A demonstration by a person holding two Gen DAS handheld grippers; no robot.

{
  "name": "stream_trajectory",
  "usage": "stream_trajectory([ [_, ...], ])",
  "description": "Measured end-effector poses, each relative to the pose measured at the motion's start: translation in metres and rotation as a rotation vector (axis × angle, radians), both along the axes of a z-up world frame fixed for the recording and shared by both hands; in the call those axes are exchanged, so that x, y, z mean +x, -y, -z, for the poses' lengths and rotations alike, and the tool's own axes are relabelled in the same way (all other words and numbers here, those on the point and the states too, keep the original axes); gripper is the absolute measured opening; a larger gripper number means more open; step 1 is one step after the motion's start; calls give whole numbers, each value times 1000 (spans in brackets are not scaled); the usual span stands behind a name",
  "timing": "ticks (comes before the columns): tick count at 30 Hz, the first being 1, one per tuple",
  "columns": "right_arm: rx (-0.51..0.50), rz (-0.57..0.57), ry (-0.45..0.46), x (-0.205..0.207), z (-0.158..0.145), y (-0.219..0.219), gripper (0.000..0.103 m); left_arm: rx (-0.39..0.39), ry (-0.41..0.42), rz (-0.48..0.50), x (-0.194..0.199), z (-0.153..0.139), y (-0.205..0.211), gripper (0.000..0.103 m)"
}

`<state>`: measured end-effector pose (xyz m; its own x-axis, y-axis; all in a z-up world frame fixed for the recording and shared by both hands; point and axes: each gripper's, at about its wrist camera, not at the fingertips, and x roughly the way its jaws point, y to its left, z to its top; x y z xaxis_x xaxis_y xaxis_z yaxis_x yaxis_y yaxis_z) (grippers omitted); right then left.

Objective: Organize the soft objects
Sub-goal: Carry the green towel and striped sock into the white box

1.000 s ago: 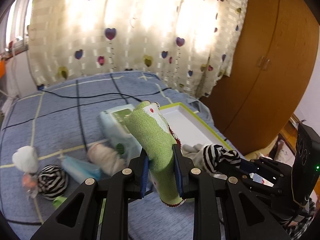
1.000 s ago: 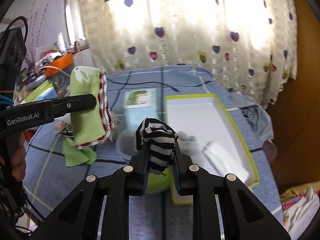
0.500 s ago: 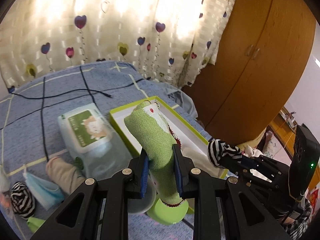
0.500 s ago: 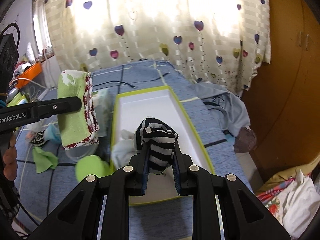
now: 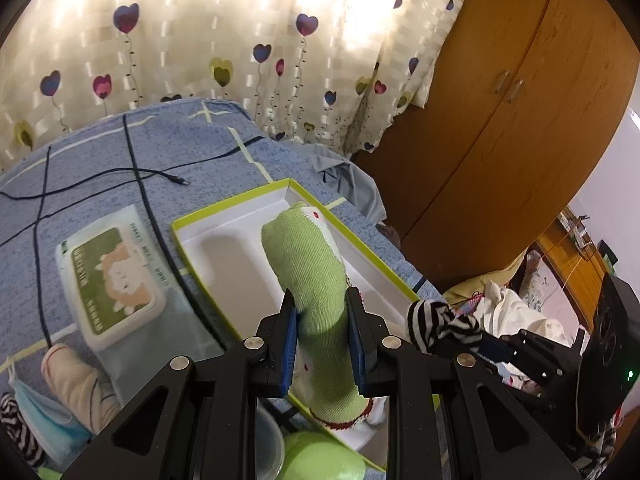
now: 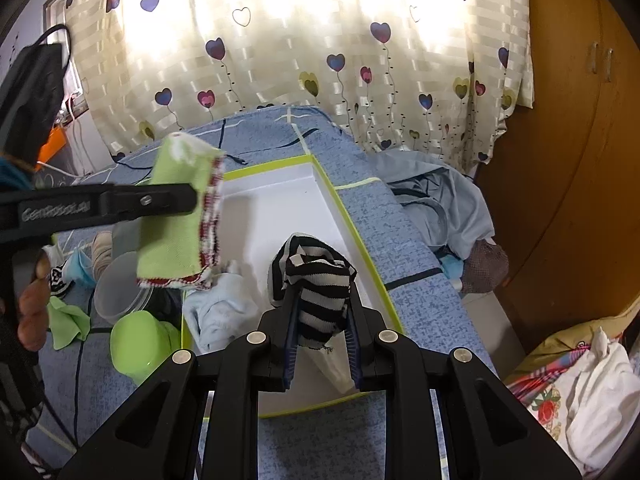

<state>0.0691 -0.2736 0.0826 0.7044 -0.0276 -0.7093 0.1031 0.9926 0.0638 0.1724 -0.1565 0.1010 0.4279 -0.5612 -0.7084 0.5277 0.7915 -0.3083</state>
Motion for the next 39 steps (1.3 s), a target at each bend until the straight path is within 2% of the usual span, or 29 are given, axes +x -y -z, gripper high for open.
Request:
stream_trajectory([
  [16, 31, -65, -58, 5, 23, -18, 21, 58, -60, 9, 23, 23, 29, 21],
  [24, 16, -30, -98, 10, 40, -14, 21, 83, -63, 19, 25, 29, 40, 21],
  [39, -3, 3, -95, 14, 44, 1, 21, 105, -60, 50, 19, 35, 62, 21],
])
